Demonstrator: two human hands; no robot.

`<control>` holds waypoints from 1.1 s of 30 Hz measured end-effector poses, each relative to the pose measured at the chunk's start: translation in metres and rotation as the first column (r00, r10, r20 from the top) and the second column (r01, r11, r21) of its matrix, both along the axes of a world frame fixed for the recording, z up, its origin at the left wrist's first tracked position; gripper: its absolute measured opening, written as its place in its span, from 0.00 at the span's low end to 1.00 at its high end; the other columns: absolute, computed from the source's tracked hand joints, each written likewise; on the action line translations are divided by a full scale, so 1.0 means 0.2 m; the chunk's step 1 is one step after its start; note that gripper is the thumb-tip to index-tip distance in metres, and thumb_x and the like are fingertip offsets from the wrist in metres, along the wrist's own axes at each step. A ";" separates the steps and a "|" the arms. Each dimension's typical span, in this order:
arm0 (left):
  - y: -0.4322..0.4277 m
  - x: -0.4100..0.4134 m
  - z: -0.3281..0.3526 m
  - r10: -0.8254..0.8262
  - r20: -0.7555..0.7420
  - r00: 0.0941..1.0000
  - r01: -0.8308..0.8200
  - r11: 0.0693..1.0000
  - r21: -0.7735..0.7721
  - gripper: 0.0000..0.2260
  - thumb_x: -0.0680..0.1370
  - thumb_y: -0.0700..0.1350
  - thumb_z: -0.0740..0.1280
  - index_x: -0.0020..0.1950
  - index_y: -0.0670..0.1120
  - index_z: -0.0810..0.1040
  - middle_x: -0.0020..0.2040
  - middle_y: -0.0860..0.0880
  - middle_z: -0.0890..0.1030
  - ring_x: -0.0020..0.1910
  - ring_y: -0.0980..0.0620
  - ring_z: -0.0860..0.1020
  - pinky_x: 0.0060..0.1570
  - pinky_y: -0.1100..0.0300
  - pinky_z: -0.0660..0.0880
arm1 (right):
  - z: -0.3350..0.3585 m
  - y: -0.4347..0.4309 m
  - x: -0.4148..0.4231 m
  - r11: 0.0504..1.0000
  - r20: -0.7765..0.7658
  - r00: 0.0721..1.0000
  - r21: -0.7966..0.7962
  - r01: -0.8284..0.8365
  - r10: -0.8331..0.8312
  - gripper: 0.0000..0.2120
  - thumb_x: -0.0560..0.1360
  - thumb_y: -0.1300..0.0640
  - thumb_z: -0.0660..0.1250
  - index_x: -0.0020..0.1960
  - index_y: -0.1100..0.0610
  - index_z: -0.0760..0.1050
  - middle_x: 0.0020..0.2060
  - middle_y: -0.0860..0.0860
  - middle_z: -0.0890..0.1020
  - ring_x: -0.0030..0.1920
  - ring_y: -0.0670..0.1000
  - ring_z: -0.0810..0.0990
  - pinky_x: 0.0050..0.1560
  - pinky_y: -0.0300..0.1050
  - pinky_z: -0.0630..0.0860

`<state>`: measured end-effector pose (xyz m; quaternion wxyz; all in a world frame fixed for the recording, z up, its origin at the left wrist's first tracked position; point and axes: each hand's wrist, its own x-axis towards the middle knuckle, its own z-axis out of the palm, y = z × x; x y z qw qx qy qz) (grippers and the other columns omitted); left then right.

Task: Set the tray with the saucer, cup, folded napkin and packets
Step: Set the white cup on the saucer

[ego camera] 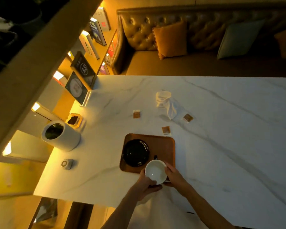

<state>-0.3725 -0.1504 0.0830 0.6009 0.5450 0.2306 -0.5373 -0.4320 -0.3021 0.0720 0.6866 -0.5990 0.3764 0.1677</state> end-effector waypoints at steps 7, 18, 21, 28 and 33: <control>0.39 0.27 0.00 -0.125 0.043 0.991 0.122 0.991 0.057 0.28 0.76 0.30 0.62 0.71 0.49 0.60 0.67 0.39 0.66 0.63 0.32 0.73 0.56 0.35 0.78 | -0.03 0.40 0.14 0.999 0.076 0.997 0.024 0.022 -0.023 0.13 0.81 0.52 0.57 0.64 0.41 0.69 0.61 0.51 0.74 0.58 0.51 0.76 0.46 0.45 0.82; 0.45 0.64 -0.07 -0.191 0.061 0.980 0.193 0.981 -0.022 0.25 0.78 0.33 0.64 0.72 0.46 0.60 0.70 0.39 0.66 0.67 0.33 0.70 0.62 0.32 0.72 | -0.10 0.41 0.43 0.989 0.047 0.993 0.103 0.107 -0.113 0.25 0.77 0.67 0.60 0.70 0.47 0.67 0.63 0.54 0.71 0.63 0.59 0.71 0.53 0.60 0.80; 0.38 0.72 -0.11 -0.191 0.096 0.977 0.192 0.981 0.000 0.24 0.79 0.33 0.62 0.73 0.46 0.60 0.70 0.39 0.65 0.67 0.34 0.69 0.59 0.35 0.75 | -0.11 0.37 0.52 0.978 0.021 0.984 0.116 0.171 -0.175 0.25 0.77 0.68 0.60 0.70 0.48 0.66 0.65 0.56 0.71 0.65 0.59 0.70 0.56 0.59 0.79; 0.24 0.82 -0.18 -0.359 0.183 0.915 0.319 0.923 0.214 0.24 0.79 0.34 0.59 0.73 0.47 0.59 0.63 0.43 0.67 0.62 0.41 0.70 0.58 0.44 0.79 | -0.16 0.33 0.65 0.979 -0.039 0.981 0.062 0.192 -0.190 0.27 0.77 0.70 0.58 0.72 0.52 0.64 0.69 0.56 0.67 0.70 0.60 0.65 0.63 0.60 0.74; 0.23 0.82 -0.23 -0.360 0.180 0.916 0.298 0.908 0.295 0.25 0.77 0.35 0.59 0.73 0.47 0.59 0.63 0.43 0.68 0.62 0.41 0.71 0.59 0.44 0.79 | -0.21 0.33 0.69 0.980 -0.077 0.981 0.078 0.181 -0.176 0.26 0.77 0.70 0.59 0.72 0.51 0.64 0.69 0.57 0.68 0.69 0.59 0.65 0.63 0.59 0.74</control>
